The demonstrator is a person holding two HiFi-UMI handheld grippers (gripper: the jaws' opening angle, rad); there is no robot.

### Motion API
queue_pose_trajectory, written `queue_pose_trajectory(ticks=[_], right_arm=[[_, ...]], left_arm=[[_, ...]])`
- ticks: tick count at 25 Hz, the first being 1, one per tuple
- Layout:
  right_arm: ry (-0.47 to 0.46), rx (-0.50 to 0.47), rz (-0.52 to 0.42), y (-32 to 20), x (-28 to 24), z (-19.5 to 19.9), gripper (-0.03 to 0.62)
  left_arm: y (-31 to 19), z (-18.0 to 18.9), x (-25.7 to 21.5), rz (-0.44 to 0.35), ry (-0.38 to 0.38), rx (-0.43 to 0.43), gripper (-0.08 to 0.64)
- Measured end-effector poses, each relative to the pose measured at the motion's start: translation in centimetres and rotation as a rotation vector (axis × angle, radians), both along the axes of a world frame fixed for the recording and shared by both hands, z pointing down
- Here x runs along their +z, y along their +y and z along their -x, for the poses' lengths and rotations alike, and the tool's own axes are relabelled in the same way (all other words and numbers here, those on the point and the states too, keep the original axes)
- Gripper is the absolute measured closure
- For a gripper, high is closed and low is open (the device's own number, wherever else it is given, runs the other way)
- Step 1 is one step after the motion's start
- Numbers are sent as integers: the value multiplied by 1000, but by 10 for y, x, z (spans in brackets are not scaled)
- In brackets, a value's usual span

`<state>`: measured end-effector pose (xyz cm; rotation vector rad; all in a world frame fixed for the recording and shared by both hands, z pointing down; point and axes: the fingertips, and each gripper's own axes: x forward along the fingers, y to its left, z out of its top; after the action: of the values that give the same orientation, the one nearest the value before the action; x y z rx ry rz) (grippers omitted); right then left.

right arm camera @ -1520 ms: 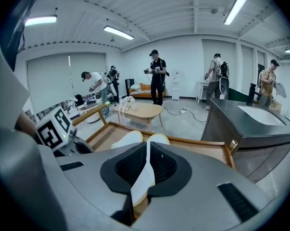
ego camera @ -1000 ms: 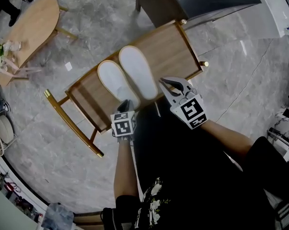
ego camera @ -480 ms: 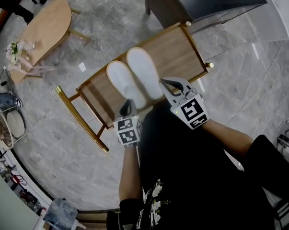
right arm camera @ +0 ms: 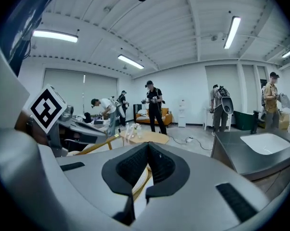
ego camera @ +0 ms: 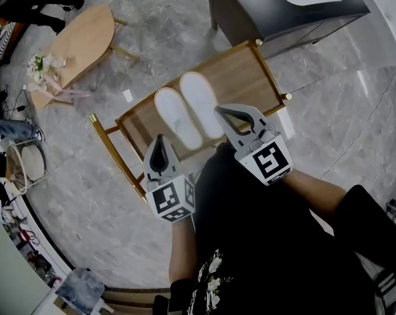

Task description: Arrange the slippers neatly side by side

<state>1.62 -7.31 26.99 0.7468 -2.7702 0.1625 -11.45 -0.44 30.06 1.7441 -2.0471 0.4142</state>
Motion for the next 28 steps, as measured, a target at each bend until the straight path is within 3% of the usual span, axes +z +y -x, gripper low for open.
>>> queue_pose_trajectory(ticks=[4, 8, 14, 28], right_arm=[[-87, 32, -36, 3, -44, -9, 592], [-90, -3, -121, 14, -76, -21, 594], [-88, -28, -201, 21, -93, -24, 594], [-146, -21, -228, 19, -104, -33, 594]], left_arm=[[5, -6, -67, -150, -110, -10, 554], [21, -17, -110, -253, -226, -28, 554], [29, -22, -136, -331, -249, -40, 554], [27, -32, -151, -343, -308, -14, 554]])
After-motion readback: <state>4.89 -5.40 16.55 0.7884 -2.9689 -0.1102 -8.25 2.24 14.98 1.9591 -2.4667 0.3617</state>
